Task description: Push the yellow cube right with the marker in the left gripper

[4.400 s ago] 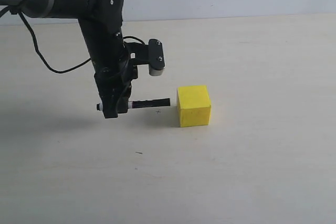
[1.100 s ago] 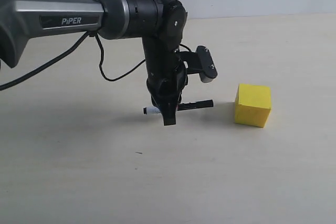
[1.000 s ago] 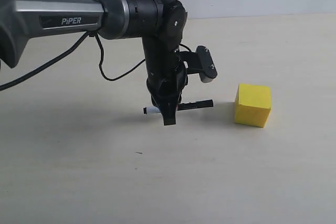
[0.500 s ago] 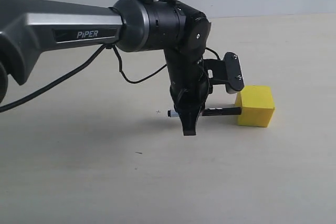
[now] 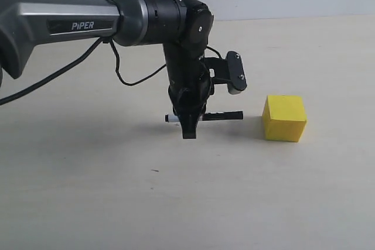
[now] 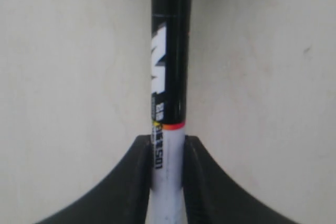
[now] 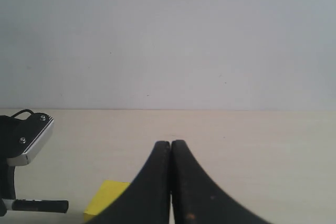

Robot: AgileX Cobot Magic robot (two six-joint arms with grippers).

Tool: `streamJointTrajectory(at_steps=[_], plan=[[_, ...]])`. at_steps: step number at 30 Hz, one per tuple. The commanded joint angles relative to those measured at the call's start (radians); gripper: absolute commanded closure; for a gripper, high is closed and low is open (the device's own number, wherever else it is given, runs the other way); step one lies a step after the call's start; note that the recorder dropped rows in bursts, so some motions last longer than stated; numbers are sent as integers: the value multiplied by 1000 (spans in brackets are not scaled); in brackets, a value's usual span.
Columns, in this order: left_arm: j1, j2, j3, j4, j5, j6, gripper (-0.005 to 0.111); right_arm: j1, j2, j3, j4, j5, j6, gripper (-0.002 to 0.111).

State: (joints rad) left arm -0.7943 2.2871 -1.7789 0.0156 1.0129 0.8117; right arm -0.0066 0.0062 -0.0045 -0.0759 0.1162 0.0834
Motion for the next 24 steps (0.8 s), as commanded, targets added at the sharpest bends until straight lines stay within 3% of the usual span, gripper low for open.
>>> streamJointTrajectory(at_steps=[1, 11, 18, 24], plan=[[-19, 9, -20, -8, -47, 18, 107, 1, -6, 4, -2, -5, -1, 108], [-63, 59, -134, -25, 18, 18, 107, 1, -6, 4, -2, -5, -1, 108], [-1, 61, -134, -8, 121, -36, 107, 1, -6, 4, -2, -5, -1, 108], [-14, 61, -134, -6, 97, -41, 107, 1, -6, 4, -2, -5, -1, 108]])
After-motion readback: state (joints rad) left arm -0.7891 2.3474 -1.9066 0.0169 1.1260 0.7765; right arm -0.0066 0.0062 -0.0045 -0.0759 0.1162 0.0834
